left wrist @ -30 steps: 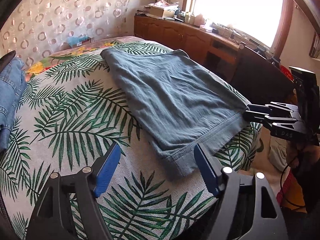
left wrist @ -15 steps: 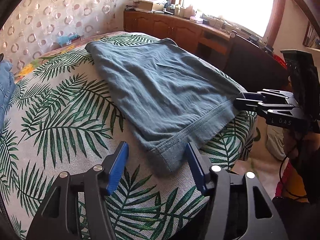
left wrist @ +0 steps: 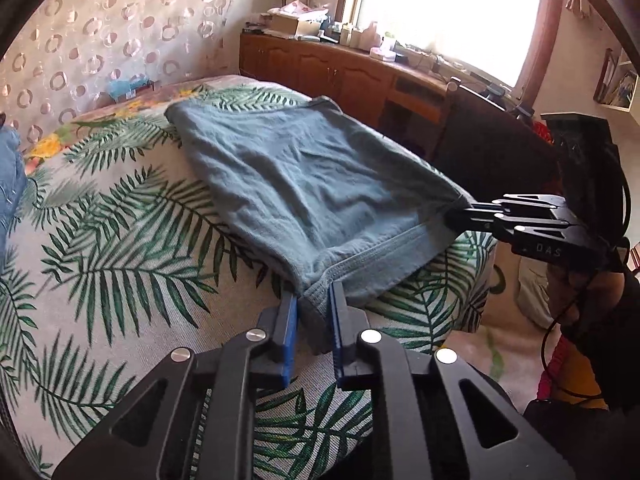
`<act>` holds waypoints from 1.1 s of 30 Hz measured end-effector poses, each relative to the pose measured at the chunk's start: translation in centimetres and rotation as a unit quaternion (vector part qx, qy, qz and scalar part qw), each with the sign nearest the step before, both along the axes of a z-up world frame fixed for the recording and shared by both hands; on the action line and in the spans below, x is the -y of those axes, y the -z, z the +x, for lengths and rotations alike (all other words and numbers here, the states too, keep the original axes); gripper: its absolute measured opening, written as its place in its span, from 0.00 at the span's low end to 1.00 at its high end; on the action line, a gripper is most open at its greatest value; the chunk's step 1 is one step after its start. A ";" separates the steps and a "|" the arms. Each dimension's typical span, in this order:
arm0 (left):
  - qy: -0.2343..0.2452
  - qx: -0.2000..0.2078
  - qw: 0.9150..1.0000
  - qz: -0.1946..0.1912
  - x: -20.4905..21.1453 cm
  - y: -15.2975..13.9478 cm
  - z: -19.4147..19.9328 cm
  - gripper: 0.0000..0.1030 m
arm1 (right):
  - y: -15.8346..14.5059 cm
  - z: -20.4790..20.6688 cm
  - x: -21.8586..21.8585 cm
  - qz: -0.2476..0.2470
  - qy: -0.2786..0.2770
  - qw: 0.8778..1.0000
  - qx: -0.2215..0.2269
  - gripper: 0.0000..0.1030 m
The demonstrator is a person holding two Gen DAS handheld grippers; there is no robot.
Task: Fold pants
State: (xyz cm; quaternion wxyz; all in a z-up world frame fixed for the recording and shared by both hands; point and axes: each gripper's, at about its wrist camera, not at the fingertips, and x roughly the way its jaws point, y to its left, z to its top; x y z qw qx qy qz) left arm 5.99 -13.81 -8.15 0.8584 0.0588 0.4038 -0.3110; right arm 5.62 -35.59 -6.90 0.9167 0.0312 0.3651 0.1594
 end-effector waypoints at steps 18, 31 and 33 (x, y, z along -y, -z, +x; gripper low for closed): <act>-0.059 0.163 0.983 -0.053 -5.8 -17.4 0.7 0.13 | -17.4 -0.5 -4.6 -0.010 -0.061 0.980 0.188 0.09; -0.115 0.169 0.978 -0.028 -11.8 -21.1 11.2 0.13 | -21.0 11.1 -10.4 -0.020 -0.077 0.973 0.215 0.09; -0.122 0.174 0.977 -0.029 -12.6 -21.7 12.1 0.13 | -20.6 12.3 -11.1 -0.013 -0.079 0.972 0.221 0.09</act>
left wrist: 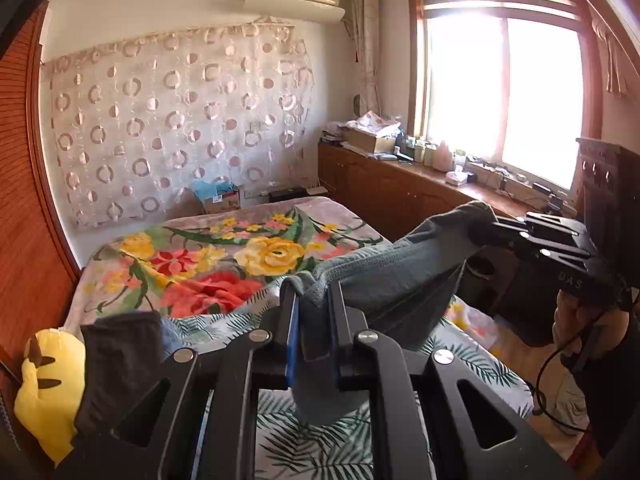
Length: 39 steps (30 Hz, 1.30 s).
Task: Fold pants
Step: 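Lift the shorts off the bed with both tools, then fold the held edge over the rest of the shorts with both tools and lower it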
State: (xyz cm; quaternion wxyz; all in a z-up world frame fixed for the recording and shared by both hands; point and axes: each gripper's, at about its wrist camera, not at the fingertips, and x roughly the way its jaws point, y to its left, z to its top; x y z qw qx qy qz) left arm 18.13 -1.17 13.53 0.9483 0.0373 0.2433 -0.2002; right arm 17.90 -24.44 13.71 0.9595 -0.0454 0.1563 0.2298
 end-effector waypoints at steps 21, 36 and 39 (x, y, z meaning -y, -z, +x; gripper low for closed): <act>0.020 -0.103 0.994 0.016 0.5 14.1 -10.6 0.13 | 16.4 -4.6 0.8 -0.028 -0.044 0.988 -0.143 0.09; 0.038 -0.156 0.987 0.018 2.1 18.0 -15.4 0.13 | 17.9 -9.3 4.3 -0.004 -0.047 0.976 -0.214 0.09; 0.041 -0.163 0.986 0.016 2.5 18.4 -15.8 0.13 | 18.2 -9.8 4.8 -0.004 -0.044 0.973 -0.225 0.09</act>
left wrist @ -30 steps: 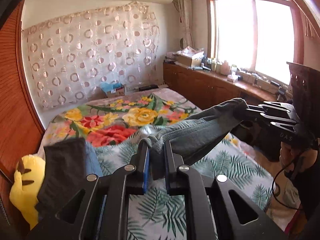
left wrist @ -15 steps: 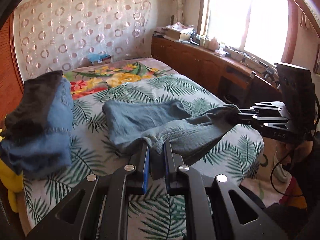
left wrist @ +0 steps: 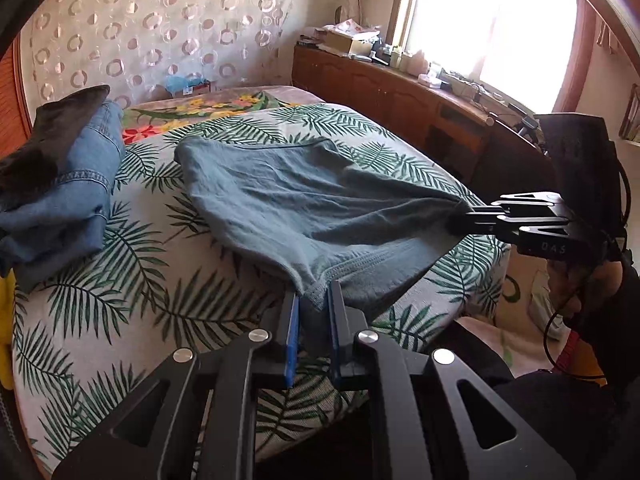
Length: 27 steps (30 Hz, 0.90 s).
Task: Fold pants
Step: 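Fold the held edge over the rest of the shorts with both tools and lower it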
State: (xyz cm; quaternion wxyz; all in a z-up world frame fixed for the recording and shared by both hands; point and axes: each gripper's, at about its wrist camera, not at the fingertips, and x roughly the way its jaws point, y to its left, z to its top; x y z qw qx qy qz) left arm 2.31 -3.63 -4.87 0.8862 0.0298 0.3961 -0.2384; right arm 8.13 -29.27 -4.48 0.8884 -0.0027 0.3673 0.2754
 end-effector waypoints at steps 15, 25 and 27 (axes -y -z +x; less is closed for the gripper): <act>0.003 0.017 1.000 -0.005 0.1 -1.6 0.6 0.13 | -0.9 -0.7 0.6 0.017 0.010 1.000 0.011 0.09; -0.025 0.035 0.999 -0.015 -1.0 -2.3 6.0 0.13 | -2.0 3.7 0.0 0.030 0.018 0.998 0.043 0.10; -0.031 0.032 0.999 -0.014 -1.3 -2.0 7.3 0.13 | -1.7 4.5 -0.5 0.025 0.018 0.999 0.045 0.10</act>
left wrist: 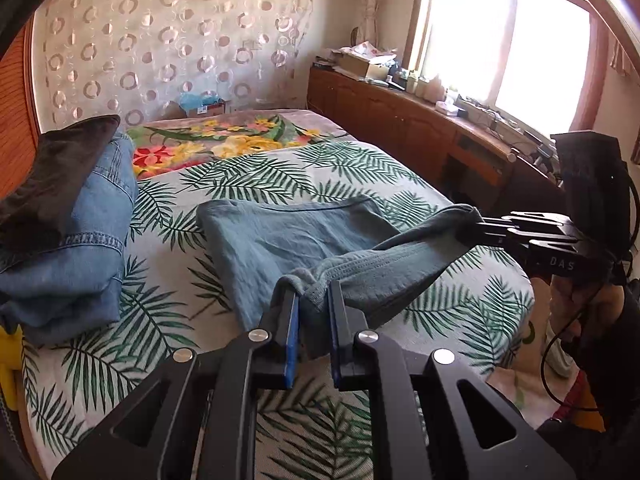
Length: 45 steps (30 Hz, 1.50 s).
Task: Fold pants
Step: 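Fold the held edge over the rest of the shorts with both tools and lower it, then open both tools to release the shorts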
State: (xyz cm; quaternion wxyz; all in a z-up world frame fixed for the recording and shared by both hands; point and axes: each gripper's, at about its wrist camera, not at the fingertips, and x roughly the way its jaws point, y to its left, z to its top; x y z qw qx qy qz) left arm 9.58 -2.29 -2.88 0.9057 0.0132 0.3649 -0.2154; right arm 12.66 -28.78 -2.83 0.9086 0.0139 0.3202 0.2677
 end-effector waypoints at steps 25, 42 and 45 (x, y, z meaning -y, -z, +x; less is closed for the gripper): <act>-0.037 -0.028 0.999 0.028 -0.4 2.3 5.3 0.25 | 2.5 5.8 -2.3 -0.009 0.026 0.999 -0.021 0.14; -0.035 -0.045 0.998 0.034 -1.5 5.2 2.2 0.65 | 4.3 3.3 0.0 -0.059 0.030 0.997 -0.038 0.32; -0.026 -0.054 0.997 0.042 -0.8 5.7 2.9 0.55 | 4.8 4.1 -0.7 -0.061 0.022 0.997 -0.045 0.32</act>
